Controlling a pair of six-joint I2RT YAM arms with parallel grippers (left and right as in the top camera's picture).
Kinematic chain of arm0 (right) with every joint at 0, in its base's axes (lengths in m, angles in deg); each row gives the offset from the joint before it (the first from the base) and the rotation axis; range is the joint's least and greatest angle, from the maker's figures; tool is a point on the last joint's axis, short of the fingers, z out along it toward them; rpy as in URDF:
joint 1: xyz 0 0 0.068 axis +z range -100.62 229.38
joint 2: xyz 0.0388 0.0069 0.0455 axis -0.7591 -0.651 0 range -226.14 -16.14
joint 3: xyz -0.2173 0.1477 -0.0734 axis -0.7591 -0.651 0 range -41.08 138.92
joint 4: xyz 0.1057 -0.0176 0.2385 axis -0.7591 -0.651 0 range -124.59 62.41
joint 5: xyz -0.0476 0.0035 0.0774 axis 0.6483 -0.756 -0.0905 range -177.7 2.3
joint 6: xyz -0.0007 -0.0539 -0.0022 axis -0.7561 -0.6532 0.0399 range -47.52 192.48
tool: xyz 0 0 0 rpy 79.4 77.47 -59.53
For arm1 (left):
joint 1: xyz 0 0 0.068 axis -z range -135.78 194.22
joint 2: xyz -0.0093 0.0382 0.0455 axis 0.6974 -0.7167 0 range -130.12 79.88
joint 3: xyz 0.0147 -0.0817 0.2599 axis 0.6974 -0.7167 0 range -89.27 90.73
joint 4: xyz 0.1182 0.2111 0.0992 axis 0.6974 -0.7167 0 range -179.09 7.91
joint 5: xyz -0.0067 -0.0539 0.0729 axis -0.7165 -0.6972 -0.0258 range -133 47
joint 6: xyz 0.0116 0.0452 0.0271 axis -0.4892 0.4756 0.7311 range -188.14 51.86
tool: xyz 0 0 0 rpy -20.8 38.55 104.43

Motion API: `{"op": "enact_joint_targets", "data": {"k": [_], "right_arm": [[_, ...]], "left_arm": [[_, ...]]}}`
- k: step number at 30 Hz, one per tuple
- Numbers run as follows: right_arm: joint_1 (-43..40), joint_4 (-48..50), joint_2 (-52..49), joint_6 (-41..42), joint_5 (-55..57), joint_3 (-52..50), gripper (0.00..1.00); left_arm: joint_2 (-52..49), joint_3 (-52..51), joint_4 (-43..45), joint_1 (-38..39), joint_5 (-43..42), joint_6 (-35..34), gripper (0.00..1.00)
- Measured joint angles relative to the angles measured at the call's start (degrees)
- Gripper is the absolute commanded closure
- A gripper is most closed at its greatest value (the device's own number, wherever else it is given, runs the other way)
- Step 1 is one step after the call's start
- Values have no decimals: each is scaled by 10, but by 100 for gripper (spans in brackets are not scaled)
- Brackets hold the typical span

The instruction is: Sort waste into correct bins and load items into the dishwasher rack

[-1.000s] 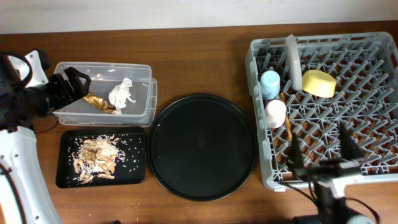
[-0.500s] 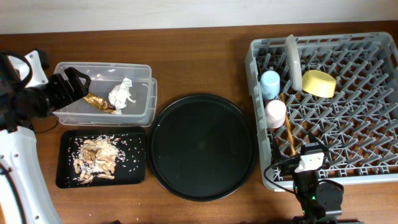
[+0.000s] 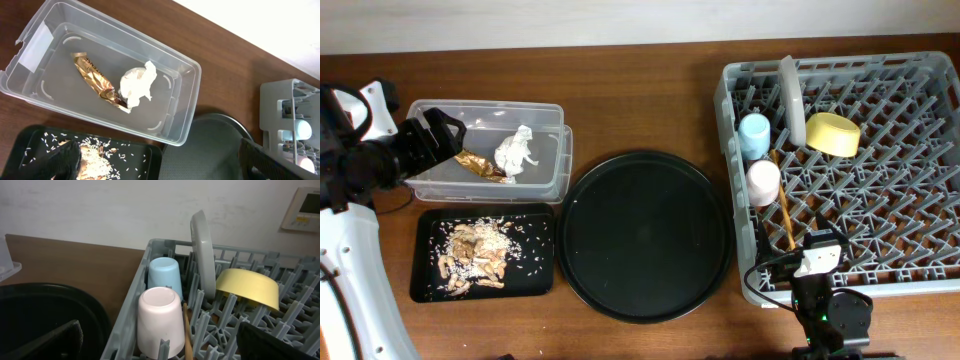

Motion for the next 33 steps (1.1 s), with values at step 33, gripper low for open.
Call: {"op": "enact_joint_targets", "data": {"k": [33], "right_arm": [[0,0,-2,0,2,0,1]], "left_arm": [[820,-918,590,241,169,-4,1]]}}
